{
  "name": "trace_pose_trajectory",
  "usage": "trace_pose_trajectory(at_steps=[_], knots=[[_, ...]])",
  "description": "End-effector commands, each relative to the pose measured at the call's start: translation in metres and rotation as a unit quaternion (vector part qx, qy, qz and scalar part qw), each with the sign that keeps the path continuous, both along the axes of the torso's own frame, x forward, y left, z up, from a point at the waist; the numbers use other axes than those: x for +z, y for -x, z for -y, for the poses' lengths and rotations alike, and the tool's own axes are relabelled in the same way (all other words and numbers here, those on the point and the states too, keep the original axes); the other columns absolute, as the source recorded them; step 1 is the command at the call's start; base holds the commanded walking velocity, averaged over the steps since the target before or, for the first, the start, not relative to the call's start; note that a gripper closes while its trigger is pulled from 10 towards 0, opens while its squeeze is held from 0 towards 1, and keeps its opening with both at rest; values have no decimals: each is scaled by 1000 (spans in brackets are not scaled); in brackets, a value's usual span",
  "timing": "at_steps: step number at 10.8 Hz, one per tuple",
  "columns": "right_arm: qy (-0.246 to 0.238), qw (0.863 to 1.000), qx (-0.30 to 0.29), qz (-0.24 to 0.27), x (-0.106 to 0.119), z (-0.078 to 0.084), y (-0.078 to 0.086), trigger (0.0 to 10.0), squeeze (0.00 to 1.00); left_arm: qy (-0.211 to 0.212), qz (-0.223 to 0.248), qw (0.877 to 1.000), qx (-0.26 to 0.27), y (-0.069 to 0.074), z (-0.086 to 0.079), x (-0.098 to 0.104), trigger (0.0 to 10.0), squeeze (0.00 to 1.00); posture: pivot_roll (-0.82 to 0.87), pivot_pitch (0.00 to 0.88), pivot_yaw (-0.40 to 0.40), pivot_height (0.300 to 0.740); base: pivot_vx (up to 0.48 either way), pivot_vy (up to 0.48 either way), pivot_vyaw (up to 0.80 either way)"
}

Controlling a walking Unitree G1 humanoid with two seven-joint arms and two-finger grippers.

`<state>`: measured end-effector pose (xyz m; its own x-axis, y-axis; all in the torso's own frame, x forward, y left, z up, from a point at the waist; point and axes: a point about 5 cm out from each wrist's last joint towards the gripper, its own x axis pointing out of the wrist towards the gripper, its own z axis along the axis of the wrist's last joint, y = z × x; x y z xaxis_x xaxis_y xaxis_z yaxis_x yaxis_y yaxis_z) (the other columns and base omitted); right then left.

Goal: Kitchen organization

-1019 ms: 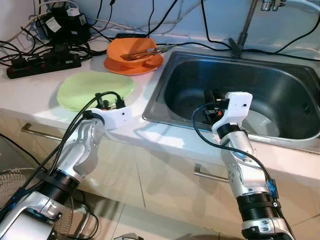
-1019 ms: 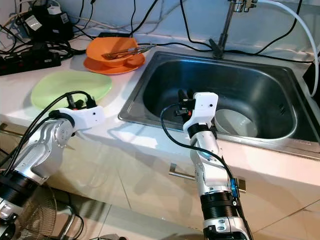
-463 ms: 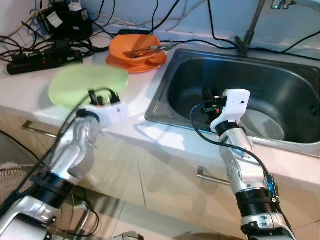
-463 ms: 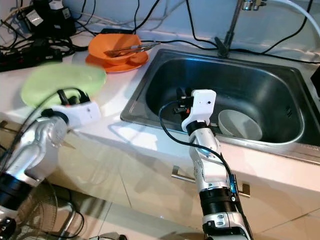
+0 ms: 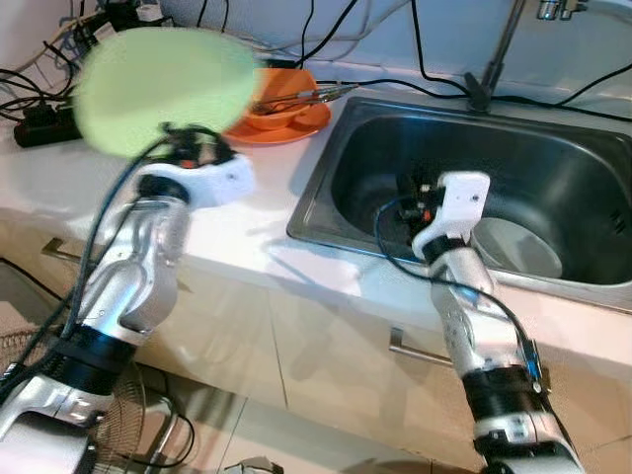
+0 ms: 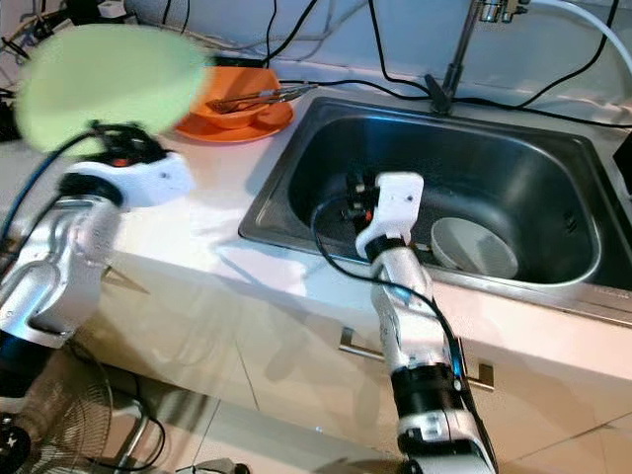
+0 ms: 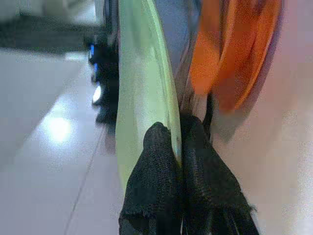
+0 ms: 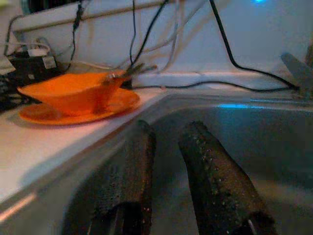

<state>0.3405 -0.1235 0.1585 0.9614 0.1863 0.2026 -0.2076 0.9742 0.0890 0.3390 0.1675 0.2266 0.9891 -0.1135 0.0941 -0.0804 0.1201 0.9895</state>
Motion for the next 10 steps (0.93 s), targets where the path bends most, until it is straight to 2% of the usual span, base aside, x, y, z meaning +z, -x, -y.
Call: trace_pose_trajectory(at_steps=[1,2,3,4,5,6,8,10], knots=[[-11,1000,3,8,5,-1,-3,10000,0,1,38,997,-71,4,26,16,10000,0,128,0,7,740,0,0,0],[-18,1000,7,11,8,-5,-5,10000,0,-11,12,991,-133,6,48,6,10000,0,120,0,13,740,0,0,0],[-34,999,13,14,13,-11,-6,10000,0,-9,-1,985,-172,9,62,-3,10000,0,111,0,20,740,0,0,0],[-80,997,12,13,21,-12,-9,10000,604,-1,-9,981,-191,9,72,-10,10000,0,100,0,26,740,0,0,0],[-101,995,12,13,23,-10,-10,10000,1000,-1,-10,981,-195,8,74,-12,10000,0,94,0,28,740,0,0,0],[-125,992,13,15,27,-6,-10,10000,1000,-4,-10,979,-201,7,78,-14,10000,0,84,0,34,740,0,0,0],[-136,991,1,14,28,3,-11,10000,1000,4,-3,978,-207,7,78,-13,10000,0,82,0,33,740,0,0,0],[-166,986,8,3,28,2,-11,10000,1000,-4,-8,978,-210,7,77,-17,10000,0,79,0,35,740,0,0,0]])
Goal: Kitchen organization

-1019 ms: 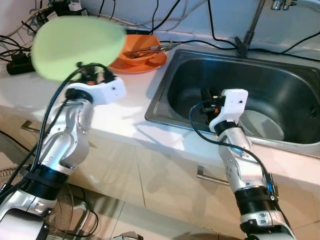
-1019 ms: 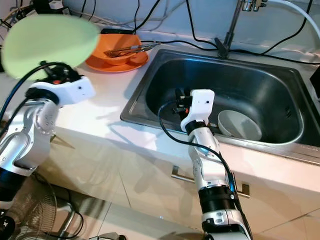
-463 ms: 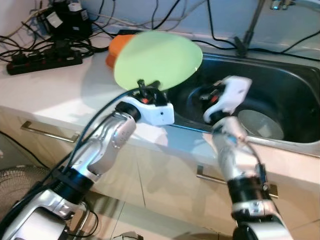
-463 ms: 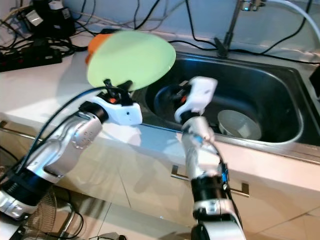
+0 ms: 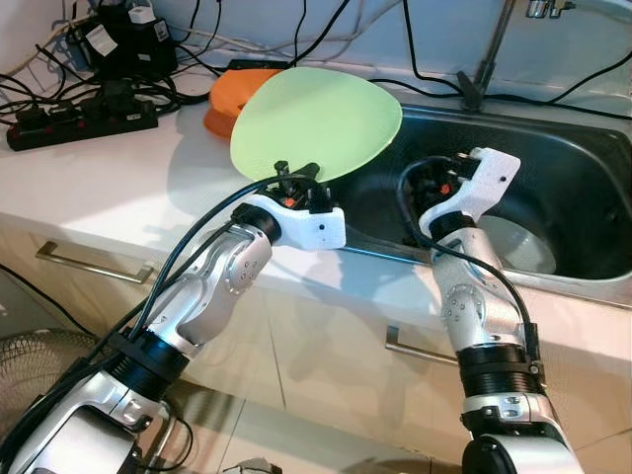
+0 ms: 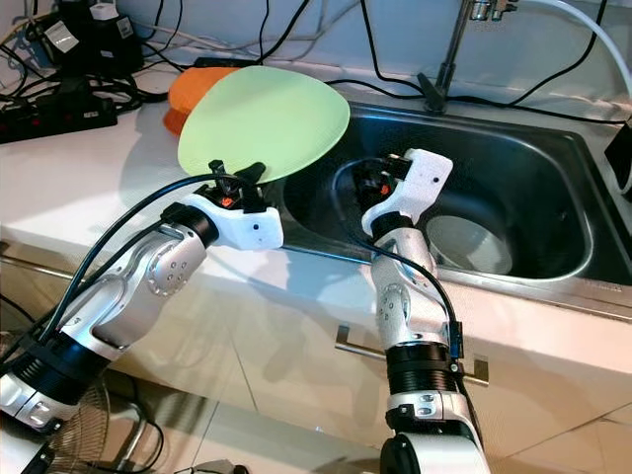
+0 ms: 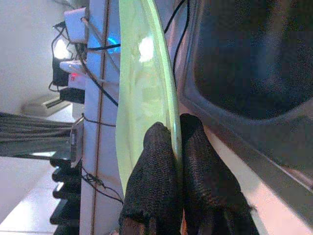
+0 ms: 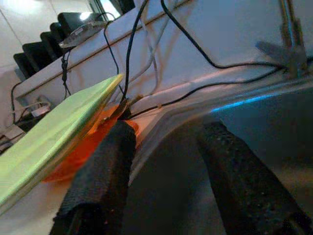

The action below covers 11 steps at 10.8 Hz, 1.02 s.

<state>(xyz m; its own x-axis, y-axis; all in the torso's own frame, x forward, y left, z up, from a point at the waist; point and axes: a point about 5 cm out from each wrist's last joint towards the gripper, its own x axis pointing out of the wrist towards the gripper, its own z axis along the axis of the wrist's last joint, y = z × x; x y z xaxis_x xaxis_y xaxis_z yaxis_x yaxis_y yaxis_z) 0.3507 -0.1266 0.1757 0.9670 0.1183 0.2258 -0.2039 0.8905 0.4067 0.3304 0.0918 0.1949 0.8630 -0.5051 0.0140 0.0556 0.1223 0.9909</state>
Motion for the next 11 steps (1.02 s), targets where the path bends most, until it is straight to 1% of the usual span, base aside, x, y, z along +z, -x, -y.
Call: trace_pose_trajectory(at_steps=[1,2,3,4,5,7,8,11], knots=[[-19,999,20,20,15,-4,-1,10000,1000,0,27,1000,-9,1,-1,10,10000,0,80,0,35,740,0,0,0],[-25,999,25,21,17,-4,0,10000,1000,1,25,1000,-11,2,-2,9,10000,0,82,0,35,740,0,0,0],[-42,999,21,8,15,-1,-1,10000,1000,4,20,1000,-8,1,-2,6,10000,0,86,0,30,740,0,0,0],[-64,998,21,0,15,2,-1,10000,1000,5,20,1000,-8,1,-1,5,10000,0,85,0,28,740,0,0,0],[-99,995,21,-7,16,5,-1,10000,1000,4,21,1000,-9,0,-1,5,10000,0,83,0,27,740,0,0,0],[-138,990,24,-21,15,10,-2,10000,1000,6,22,1000,-7,-1,0,6,10000,0,82,0,28,740,0,0,0],[-142,989,26,-26,14,10,-2,10000,0,7,20,1000,-7,-1,1,5,10000,0,84,0,27,740,0,0,0],[-185,980,59,-33,18,4,-2,10000,0,-2,5,1000,-25,2,8,-1,10000,0,88,0,27,740,0,0,0]])
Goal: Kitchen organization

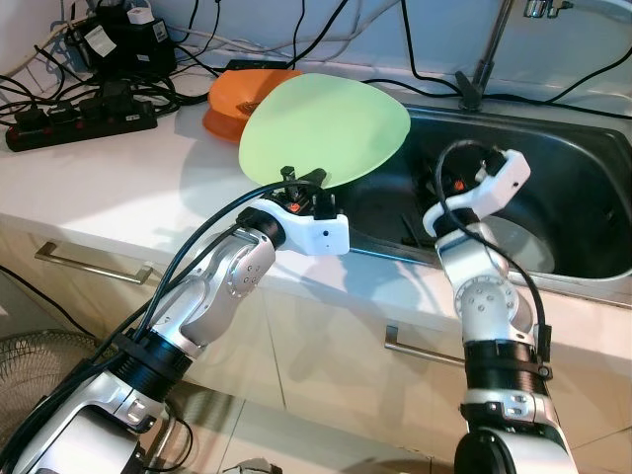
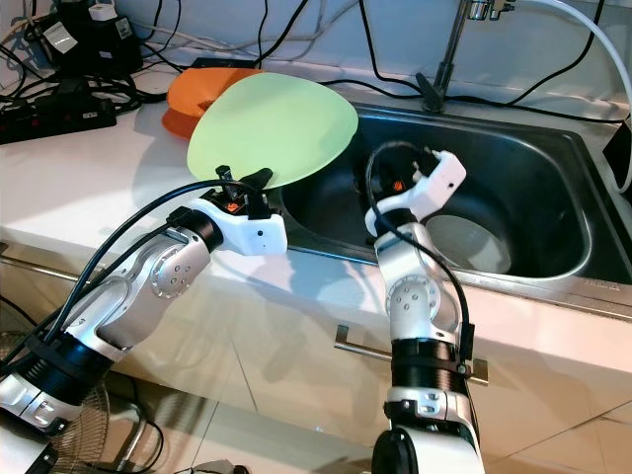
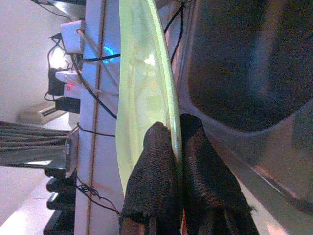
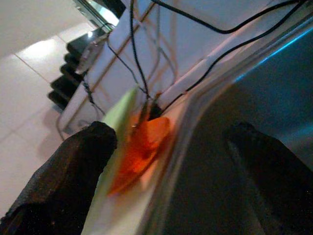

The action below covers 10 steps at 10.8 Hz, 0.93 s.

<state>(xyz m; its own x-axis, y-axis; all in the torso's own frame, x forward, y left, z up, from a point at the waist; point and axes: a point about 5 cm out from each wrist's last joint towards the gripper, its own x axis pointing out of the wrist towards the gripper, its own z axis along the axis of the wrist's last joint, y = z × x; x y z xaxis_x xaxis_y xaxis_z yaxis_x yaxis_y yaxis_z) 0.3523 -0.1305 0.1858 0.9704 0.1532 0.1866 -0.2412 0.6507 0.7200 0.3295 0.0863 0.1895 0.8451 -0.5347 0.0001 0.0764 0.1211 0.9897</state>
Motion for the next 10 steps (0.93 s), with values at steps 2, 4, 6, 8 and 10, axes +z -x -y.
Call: trace_pose_trajectory(at_steps=[2,4,6,8,10], knots=[[-25,999,18,15,13,-6,-2,10000,0,-9,4,1000,-23,3,7,1,10000,0,89,0,31,740,0,0,0],[-27,999,28,19,16,-9,-1,10000,0,-12,1,999,-31,4,10,1,10000,0,92,0,33,740,0,0,0],[-30,999,30,15,15,-10,-1,10000,0,-14,4,999,-40,4,13,2,10000,0,88,0,38,740,0,0,0],[-31,999,34,7,12,-13,-2,10000,0,-12,6,998,-56,5,20,3,10000,0,90,0,37,740,0,0,0],[-30,999,39,8,13,-14,-2,0,0,-12,7,998,-63,6,23,3,10000,0,91,0,36,740,0,0,0]])
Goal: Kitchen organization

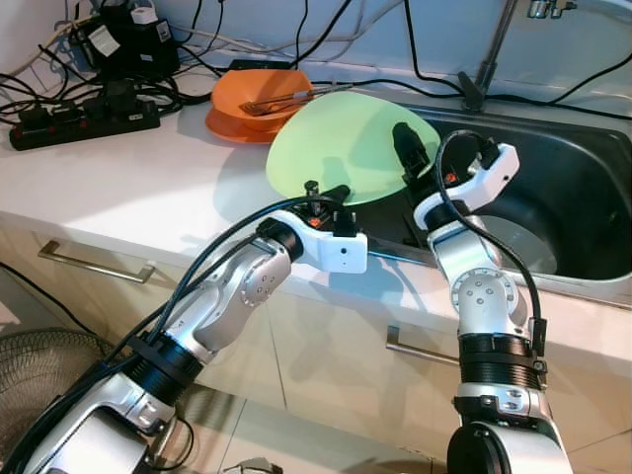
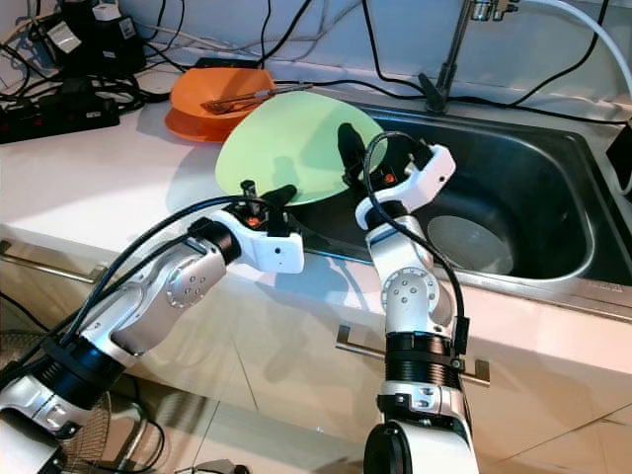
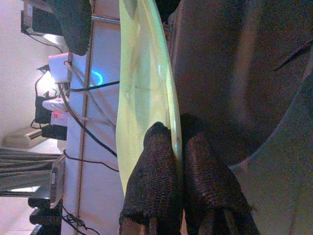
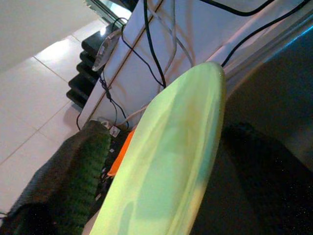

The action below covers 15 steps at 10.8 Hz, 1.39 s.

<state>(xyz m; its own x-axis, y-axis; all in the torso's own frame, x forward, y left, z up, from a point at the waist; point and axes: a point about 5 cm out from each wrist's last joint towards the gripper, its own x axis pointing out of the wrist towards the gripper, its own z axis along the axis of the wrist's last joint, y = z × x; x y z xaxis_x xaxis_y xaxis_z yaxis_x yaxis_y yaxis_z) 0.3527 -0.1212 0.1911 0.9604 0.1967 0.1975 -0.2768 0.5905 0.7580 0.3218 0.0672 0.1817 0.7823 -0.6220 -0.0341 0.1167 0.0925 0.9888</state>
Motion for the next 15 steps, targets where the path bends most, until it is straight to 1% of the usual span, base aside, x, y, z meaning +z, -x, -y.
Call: trace_pose_trajectory(at_steps=[1,15], knots=[[-2,1000,9,9,9,-4,-2,0,0,-4,22,1000,-8,-2,3,11,10000,0,94,0,35,740,0,0,0],[-7,1000,22,8,9,-8,-4,0,0,-3,32,999,-9,-3,6,14,10000,0,102,0,31,740,0,0,0]])
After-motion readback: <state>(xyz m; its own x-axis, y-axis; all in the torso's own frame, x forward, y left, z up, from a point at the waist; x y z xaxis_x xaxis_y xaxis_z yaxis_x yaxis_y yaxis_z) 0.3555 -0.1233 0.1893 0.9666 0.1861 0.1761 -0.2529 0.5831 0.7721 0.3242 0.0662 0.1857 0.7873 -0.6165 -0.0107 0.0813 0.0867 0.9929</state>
